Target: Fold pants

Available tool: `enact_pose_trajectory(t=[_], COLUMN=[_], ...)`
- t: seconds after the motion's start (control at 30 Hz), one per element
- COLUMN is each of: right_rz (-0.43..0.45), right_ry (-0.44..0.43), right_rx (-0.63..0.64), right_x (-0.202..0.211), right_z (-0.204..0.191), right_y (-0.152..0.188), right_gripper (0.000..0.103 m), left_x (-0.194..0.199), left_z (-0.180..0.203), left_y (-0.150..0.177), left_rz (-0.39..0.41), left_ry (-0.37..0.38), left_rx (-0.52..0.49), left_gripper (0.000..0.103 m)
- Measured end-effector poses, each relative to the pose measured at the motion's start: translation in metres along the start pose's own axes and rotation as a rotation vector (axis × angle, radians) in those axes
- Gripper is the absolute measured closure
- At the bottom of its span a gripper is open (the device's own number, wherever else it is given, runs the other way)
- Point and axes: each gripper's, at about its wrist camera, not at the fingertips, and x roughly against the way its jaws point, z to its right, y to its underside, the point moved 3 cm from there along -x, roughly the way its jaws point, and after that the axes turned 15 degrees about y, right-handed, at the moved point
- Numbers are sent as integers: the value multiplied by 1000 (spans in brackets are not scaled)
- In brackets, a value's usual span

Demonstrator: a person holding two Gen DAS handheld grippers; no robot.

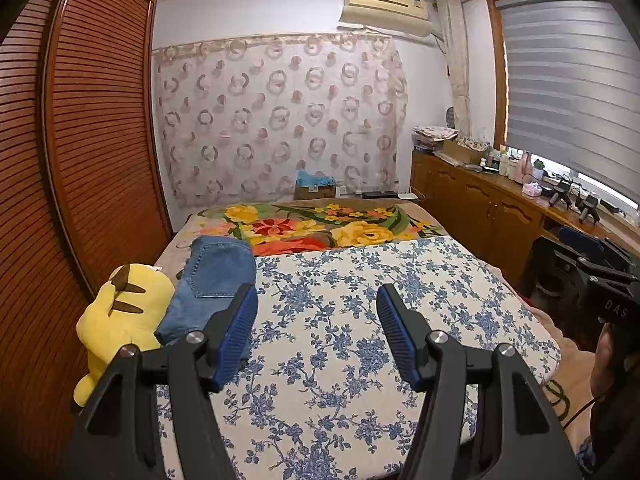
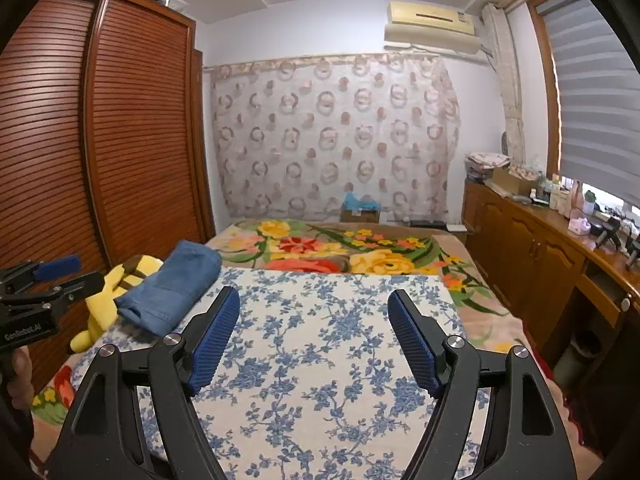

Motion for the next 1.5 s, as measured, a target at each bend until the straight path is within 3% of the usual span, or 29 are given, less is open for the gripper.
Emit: enact_pose_trajectory(t=[1.5], right_rz=[-1], right_ry=[-3], right_rx=[-4], right_x=[2], right_z=[-1], right_y=[2], right_gripper=[24], left_x=[1], left_z=[-1], left_y=[4], left_rz=[2], left_ry=[1], left_rx=[10], left_gripper=[41])
